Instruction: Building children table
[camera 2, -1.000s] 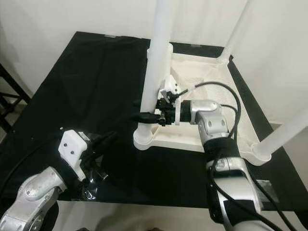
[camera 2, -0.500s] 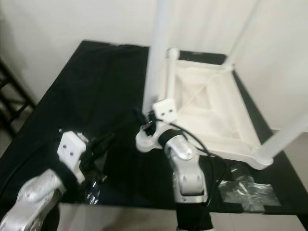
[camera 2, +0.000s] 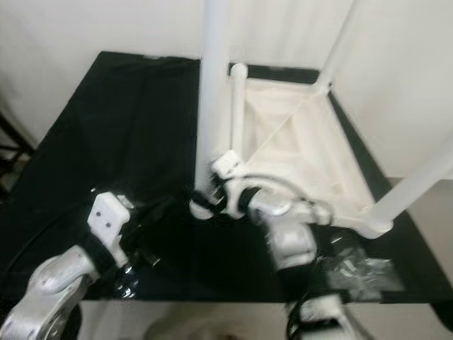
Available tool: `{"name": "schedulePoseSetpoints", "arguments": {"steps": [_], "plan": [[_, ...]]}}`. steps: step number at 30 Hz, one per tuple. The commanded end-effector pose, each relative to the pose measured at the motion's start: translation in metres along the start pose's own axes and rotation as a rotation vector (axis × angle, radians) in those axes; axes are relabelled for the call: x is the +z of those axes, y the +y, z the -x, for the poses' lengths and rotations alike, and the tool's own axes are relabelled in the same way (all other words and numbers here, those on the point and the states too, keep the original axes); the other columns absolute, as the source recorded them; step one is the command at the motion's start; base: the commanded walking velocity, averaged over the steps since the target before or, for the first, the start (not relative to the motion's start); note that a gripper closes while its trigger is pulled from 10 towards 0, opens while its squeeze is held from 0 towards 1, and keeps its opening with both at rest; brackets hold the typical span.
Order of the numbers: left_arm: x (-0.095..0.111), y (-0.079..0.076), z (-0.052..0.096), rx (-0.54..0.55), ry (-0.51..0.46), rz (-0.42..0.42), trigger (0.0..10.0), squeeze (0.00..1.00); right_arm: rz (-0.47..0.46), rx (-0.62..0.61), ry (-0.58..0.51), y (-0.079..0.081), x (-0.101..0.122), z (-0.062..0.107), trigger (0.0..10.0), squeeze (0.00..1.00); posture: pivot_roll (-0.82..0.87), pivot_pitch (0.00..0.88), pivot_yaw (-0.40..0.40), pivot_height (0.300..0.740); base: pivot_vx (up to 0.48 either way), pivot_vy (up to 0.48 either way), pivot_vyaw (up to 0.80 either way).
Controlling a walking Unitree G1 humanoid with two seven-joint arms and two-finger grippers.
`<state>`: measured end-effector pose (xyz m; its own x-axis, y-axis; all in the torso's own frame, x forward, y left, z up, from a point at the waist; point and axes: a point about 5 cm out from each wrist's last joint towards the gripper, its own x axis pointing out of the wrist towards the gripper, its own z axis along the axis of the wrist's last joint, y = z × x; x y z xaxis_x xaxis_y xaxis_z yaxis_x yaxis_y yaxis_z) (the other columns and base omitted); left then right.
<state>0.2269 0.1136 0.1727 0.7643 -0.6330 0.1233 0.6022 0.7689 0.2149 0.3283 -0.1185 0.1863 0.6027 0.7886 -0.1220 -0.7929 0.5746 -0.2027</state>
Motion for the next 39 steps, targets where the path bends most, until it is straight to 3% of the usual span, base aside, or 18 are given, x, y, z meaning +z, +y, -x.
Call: {"name": "schedulePoseSetpoints", "arguments": {"steps": [1, 3, 11, 12, 13, 14, 16, 22, 28, 30, 31, 32, 33, 34, 35, 36, 37, 39], "plan": [[-0.005, -0.003, 0.003, -0.044, 0.032, 0.017, 10.0, 0.00, 0.022, 0.061, -0.027, -0.004, 0.006, 0.005, 10.0, 0.00, 0.04, 0.087, -0.102, 0.740, 0.000, 0.000, 0.00], [-0.004, -0.005, 0.010, -0.144, 0.060, -0.014, 10.0, 0.00, 0.022, 0.207, -0.063, -0.022, 0.017, 0.011, 10.0, 0.00, 0.05, 0.092, -0.108, 0.740, 0.000, 0.000, 0.00], [-0.005, 0.001, 0.019, -0.166, 0.057, -0.037, 10.0, 0.00, -0.002, 0.290, -0.082, -0.039, 0.028, 0.005, 10.0, 0.00, 0.06, 0.102, -0.113, 0.740, 0.000, 0.000, 0.00], [-0.004, 0.002, 0.020, -0.169, 0.041, -0.018, 10.0, 0.00, -0.032, 0.320, -0.103, -0.042, 0.032, 0.004, 3.0, 0.00, 0.07, 0.104, -0.117, 0.740, 0.000, 0.000, 0.00], [-0.004, 0.002, 0.020, -0.169, 0.041, -0.018, 10.0, 0.00, -0.032, 0.320, -0.103, -0.042, 0.032, 0.004, 3.0, 0.00, 0.07, 0.104, -0.117, 0.740, 0.000, 0.000, 0.00], [-0.003, 0.001, 0.020, -0.178, 0.026, -0.003, 10.0, 0.00, -0.061, 0.339, -0.119, -0.044, 0.034, 0.002, 0.7, 0.00, 0.07, 0.105, -0.120, 0.740, 0.000, 0.000, 0.00], [-0.002, -0.002, 0.021, -0.210, 0.014, 0.027, 10.0, 0.00, -0.084, 0.352, -0.114, -0.047, 0.032, 0.002, 0.0, 0.00, 0.07, 0.106, -0.122, 0.740, 0.000, 0.000, 0.00], [-0.003, -0.006, 0.023, -0.290, 0.017, 0.099, 10.0, 0.00, -0.110, 0.347, -0.095, -0.051, 0.024, 0.001, 0.0, 0.00, 0.07, 0.110, -0.122, 0.740, 0.000, 0.000, 0.00], [-0.004, -0.007, 0.024, -0.327, 0.036, 0.122, 10.0, 0.00, -0.098, 0.237, -0.081, -0.054, 0.010, 0.007, 0.0, 0.00, 0.06, 0.113, -0.122, 0.740, 0.000, 0.000, 0.00], [-0.004, -0.005, 0.026, -0.324, 0.039, 0.124, 10.0, 0.00, -0.100, -0.067, 0.040, -0.050, -0.015, 0.010, 0.0, 0.00, 0.06, 0.119, -0.137, 0.740, 0.000, 0.000, 0.00], [-0.004, -0.003, 0.027, -0.324, 0.040, 0.124, 10.0, 0.00, -0.149, -0.439, 0.109, -0.045, -0.027, 0.012, 0.0, 0.00, 0.04, 0.127, -0.132, 0.740, 0.000, 0.000, 0.00], [-0.004, -0.003, 0.027, -0.324, 0.040, 0.124, 10.0, 0.00, -0.149, -0.439, 0.109, -0.045, -0.027, 0.012, 0.0, 0.00, 0.04, 0.127, -0.132, 0.740, 0.000, 0.000, 0.00], [-0.004, -0.002, 0.027, -0.324, 0.041, 0.125, 10.0, 0.00, -0.186, -0.716, 0.169, -0.042, -0.036, 0.022, 0.0, 0.00, 0.04, 0.127, -0.132, 0.740, 0.000, 0.000, 0.00], [-0.004, -0.002, 0.027, -0.324, 0.041, 0.125, 10.0, 0.00, -0.186, -0.716, 0.169, -0.042, -0.036, 0.022, 0.0, 0.00, 0.04, 0.127, -0.132, 0.740, 0.000, 0.000, 0.00], [-0.004, 0.000, 0.027, -0.325, 0.041, 0.128, 10.0, 0.00, -0.228, -0.682, 0.168, -0.010, -0.039, 0.021, 0.0, 0.00, 0.04, 0.135, -0.122, 0.740, 0.000, 0.000, 0.00], [-0.005, 0.001, 0.027, -0.326, 0.044, 0.131, 10.0, 0.00, -0.147, -0.566, 0.190, 0.017, -0.036, 0.016, 0.0, 0.00, 0.01, 0.119, -0.104, 0.740, 0.000, 0.000, 0.00], [-0.005, 0.001, 0.026, -0.327, 0.045, 0.132, 10.0, 0.00, -0.132, -0.489, 0.148, 0.027, -0.030, 0.014, 0.0, 0.00, 0.01, 0.113, -0.097, 0.740, 0.000, 0.000, 0.00], [-0.005, 0.001, 0.026, -0.327, 0.045, 0.132, 10.0, 0.00, -0.132, -0.489, 0.148, 0.027, -0.030, 0.014, 0.0, 0.00, 0.01, 0.113, -0.097, 0.740, 0.000, 0.000, 0.00]]}}
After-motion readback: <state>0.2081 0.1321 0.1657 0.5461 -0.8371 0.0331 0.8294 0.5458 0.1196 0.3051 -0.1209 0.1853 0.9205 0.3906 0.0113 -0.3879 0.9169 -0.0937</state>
